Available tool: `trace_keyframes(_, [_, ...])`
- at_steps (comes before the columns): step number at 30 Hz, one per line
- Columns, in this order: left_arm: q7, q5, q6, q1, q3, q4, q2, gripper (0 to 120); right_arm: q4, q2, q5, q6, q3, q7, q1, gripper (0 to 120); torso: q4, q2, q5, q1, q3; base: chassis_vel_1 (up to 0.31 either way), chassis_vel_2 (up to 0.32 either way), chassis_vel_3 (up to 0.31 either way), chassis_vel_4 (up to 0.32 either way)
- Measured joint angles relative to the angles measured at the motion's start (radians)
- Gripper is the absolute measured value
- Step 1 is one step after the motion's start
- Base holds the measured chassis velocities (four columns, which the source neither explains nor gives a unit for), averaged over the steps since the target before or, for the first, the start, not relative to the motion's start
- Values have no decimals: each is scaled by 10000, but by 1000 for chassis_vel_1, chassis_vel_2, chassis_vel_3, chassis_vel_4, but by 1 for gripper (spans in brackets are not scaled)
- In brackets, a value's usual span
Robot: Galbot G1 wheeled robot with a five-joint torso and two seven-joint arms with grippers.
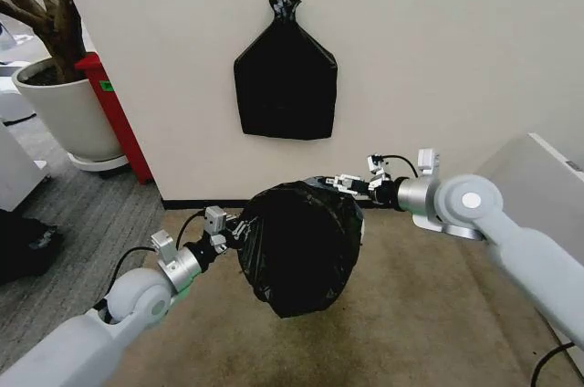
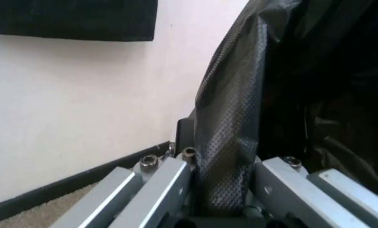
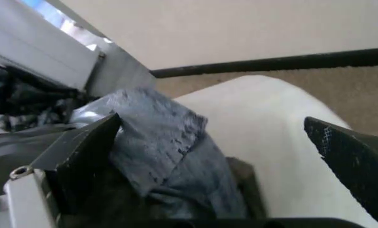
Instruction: Place the garbage bag over the trash bin.
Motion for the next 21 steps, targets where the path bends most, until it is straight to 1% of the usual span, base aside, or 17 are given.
trace_keyframes(6, [105,53,-38,30,-12,-86,-22,0,-627,81,-597,-100,-272,10,70,100,0,0,0,0,0,0,0,0,0])
trace_keyframes(11, [142,8,-37,23,-30,-160,17,0,-1191,84,-1146,-172,-259,-143,-13,100,0,0,2,0,0,0,0,0,0])
trace_keyframes(17, [160,-45,-38,-20,-25,-124,-22,0,-1161,158,-1080,-70,-122,-59,-37,100,0,0,1,0,0,0,0,0,0])
trace_keyframes(21, [123,-92,-39,18,-24,-17,-64,0,-889,217,-461,187,113,198,-17,100,0,0,1,0,0,0,0,0,0])
